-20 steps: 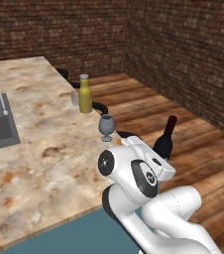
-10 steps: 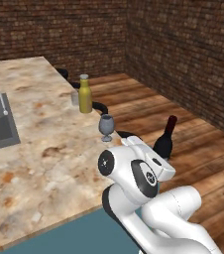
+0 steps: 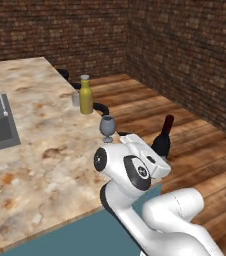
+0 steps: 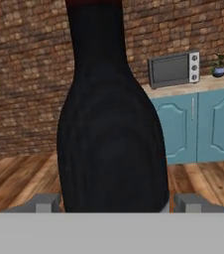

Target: There is a wine glass and glass cup on the dining counter. Place the wine bottle next to the wine glass and the juice bottle next to the glass cup.

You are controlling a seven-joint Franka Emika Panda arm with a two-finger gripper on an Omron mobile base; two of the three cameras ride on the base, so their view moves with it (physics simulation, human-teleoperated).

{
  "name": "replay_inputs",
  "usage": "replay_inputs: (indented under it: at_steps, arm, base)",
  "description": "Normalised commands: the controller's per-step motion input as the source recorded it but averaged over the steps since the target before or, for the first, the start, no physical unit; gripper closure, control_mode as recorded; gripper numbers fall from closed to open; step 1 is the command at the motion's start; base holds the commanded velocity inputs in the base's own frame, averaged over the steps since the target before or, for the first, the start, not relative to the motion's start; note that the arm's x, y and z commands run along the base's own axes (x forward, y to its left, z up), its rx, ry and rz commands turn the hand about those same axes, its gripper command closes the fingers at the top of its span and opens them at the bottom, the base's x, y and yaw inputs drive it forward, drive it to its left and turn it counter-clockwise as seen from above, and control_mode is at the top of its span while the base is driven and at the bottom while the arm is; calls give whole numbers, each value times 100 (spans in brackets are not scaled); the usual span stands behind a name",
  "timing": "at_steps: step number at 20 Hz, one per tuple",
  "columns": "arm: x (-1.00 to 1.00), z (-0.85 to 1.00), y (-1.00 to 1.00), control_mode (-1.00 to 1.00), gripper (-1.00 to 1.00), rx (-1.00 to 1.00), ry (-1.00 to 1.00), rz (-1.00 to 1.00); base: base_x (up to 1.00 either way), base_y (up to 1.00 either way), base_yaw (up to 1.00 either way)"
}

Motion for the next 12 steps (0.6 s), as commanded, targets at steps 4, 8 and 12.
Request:
replay_inputs:
  at_steps: [4,8,12]
  arm:
    - [53,-3,21,-100,100,-7,1,-17]
    - [62,-14,21,-100,100,-5,2,-15]
    - [55,-19,16,-100,100,-2,5,6]
  base:
    - [0,0,0]
    - [0,0,0]
    - [0,0,0]
